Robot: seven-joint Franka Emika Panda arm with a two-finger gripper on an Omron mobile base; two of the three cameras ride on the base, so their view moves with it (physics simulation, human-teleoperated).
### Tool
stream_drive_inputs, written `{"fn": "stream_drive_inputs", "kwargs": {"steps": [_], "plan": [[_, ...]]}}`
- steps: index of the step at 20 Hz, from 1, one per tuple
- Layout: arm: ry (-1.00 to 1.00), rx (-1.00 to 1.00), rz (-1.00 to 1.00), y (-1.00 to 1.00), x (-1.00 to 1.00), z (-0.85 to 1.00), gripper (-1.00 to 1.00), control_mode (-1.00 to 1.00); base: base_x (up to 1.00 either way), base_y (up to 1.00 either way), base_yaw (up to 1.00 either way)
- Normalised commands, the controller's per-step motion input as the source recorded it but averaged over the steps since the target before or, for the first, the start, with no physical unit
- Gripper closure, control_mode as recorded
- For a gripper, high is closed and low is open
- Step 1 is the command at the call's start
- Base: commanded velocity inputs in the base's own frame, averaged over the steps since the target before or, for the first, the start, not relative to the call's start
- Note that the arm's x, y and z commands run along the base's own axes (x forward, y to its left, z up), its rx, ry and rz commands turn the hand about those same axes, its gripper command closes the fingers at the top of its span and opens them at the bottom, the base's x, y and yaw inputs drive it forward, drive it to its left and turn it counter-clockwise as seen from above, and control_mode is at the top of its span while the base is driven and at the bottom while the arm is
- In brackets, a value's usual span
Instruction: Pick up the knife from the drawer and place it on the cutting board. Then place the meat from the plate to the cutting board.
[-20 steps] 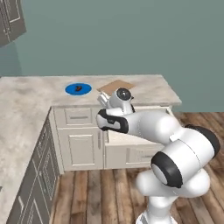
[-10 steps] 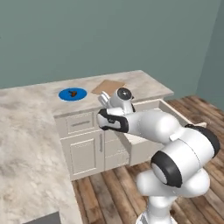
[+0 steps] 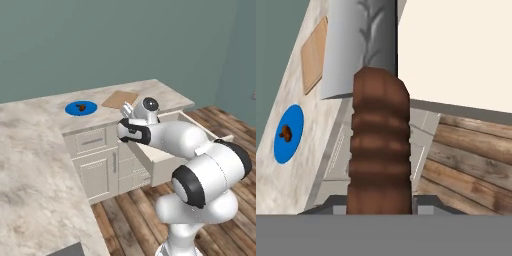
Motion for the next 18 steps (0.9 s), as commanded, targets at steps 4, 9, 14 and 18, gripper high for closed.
{"fn": "stream_drive_inputs", "kwargs": {"steps": [4, 9, 14, 18], "plan": [[0.0, 0.0, 0.0, 0.0, 0.0, 0.0, 1.0, 1.0, 0.12, 0.58, -0.14], [0.0, 0.0, 0.0, 0.0, 0.0, 0.0, 1.0, 1.0, 0.02, 0.97, -0.19], [0.0, 0.0, 0.0, 0.0, 0.0, 0.0, 1.0, 1.0, 0.17, 0.95, -0.18], [0.0, 0.0, 0.0, 0.0, 0.0, 0.0, 1.0, 1.0, 0.57, 0.99, -0.14]]}}
